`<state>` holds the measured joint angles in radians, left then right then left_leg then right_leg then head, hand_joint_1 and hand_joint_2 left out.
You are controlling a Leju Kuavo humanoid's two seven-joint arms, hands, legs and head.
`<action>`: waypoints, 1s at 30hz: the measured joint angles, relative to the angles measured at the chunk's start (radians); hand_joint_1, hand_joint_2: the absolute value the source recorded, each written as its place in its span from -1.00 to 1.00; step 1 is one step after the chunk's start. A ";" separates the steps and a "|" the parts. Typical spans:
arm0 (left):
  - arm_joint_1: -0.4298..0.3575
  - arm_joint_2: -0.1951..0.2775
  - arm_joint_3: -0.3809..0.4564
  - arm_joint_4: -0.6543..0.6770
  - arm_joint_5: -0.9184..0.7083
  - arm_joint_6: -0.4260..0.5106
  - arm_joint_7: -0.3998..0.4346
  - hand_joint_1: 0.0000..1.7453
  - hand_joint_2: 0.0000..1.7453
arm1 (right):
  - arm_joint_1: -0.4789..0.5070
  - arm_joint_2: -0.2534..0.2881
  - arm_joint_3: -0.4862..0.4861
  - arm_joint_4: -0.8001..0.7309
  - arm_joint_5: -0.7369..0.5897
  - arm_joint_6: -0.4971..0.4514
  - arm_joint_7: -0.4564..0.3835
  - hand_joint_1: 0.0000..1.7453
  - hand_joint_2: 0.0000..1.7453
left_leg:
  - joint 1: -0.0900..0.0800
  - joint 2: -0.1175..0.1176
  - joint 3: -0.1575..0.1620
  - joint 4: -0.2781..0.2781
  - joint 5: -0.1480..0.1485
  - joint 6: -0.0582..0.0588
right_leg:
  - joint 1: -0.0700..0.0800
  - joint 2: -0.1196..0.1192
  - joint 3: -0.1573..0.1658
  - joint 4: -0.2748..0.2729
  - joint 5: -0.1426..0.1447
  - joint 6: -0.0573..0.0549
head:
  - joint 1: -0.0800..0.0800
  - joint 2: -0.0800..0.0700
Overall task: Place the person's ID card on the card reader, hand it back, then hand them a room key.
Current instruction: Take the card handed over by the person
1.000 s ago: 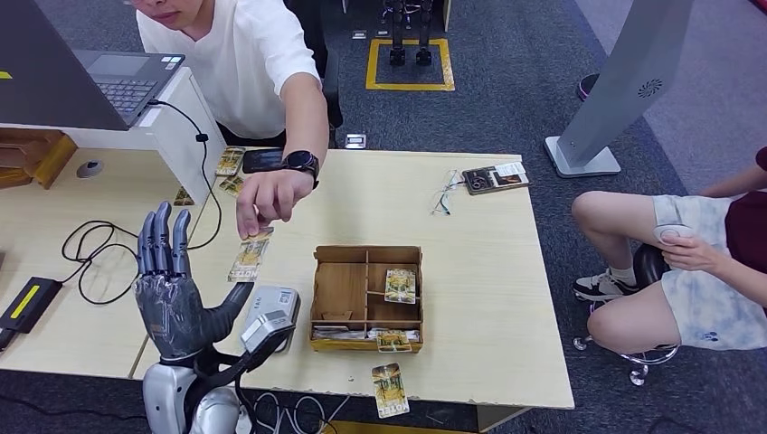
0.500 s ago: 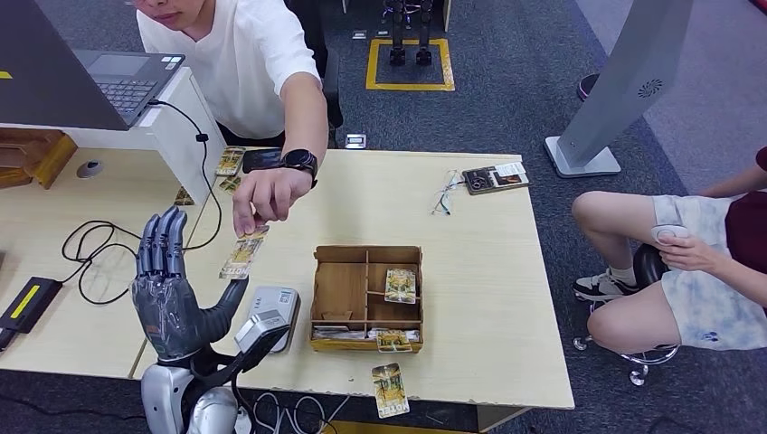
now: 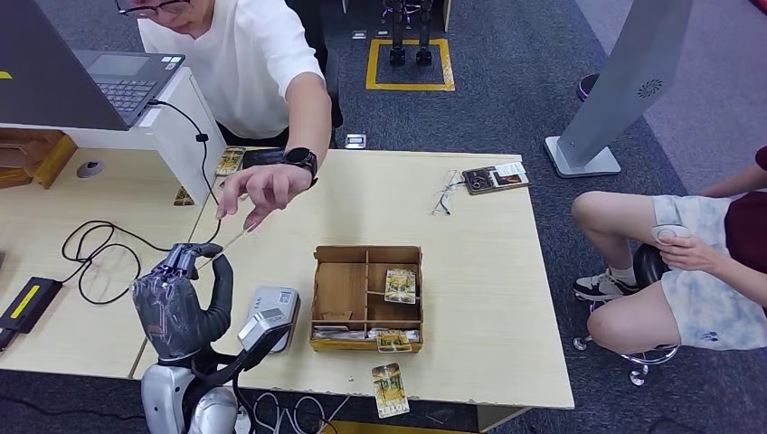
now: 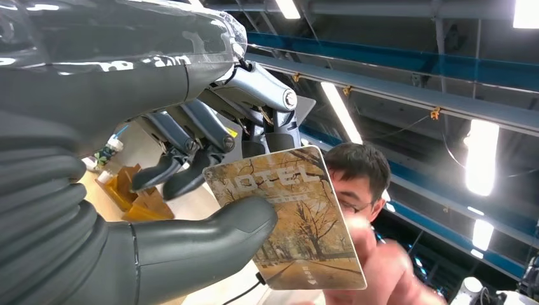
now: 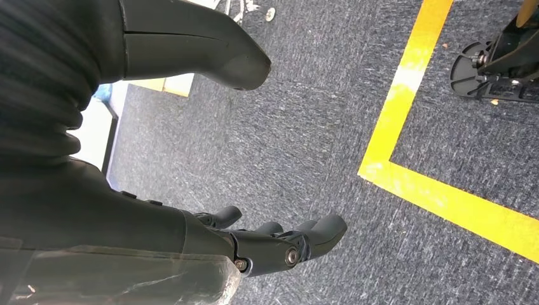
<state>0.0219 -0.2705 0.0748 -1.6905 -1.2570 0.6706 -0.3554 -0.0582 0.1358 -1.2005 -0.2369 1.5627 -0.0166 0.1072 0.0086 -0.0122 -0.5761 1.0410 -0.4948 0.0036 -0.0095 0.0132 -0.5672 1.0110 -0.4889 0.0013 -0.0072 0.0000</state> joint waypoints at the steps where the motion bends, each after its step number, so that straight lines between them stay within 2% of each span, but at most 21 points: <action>1: 0.000 0.000 0.000 0.001 0.000 0.000 0.000 1.00 1.00 | 0.000 0.000 0.000 0.000 0.000 0.000 0.000 -1.00 1.00 | 0.000 0.000 0.000 0.000 0.000 0.000 | 0.000 0.000 0.000 0.000 0.000 0.000 | 0.000 0.000; 21: 0.000 0.000 0.000 0.001 0.012 0.000 0.000 1.00 1.00 | 0.000 0.000 0.000 0.000 -0.007 0.000 0.000 -1.00 1.00 | 0.000 0.000 0.000 0.000 0.000 0.000 | 0.000 0.000 0.000 0.000 0.000 0.000 | 0.000 0.000; 30: -0.003 0.000 0.000 0.031 0.105 0.000 0.010 1.00 1.00 | 0.000 0.000 0.000 0.000 -0.012 0.000 0.000 -1.00 1.00 | 0.000 0.000 0.000 0.000 0.000 0.000 | 0.000 0.000 0.000 0.000 0.000 0.000 | 0.000 0.000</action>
<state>0.0188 -0.2709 0.0752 -1.6592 -1.1519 0.6706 -0.3457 -0.0581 0.1354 -1.2005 -0.2369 1.5508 -0.0171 0.1072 0.0085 -0.0123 -0.5761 1.0410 -0.4949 0.0037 -0.0095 0.0131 -0.5671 1.0109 -0.4889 0.0013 -0.0072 0.0000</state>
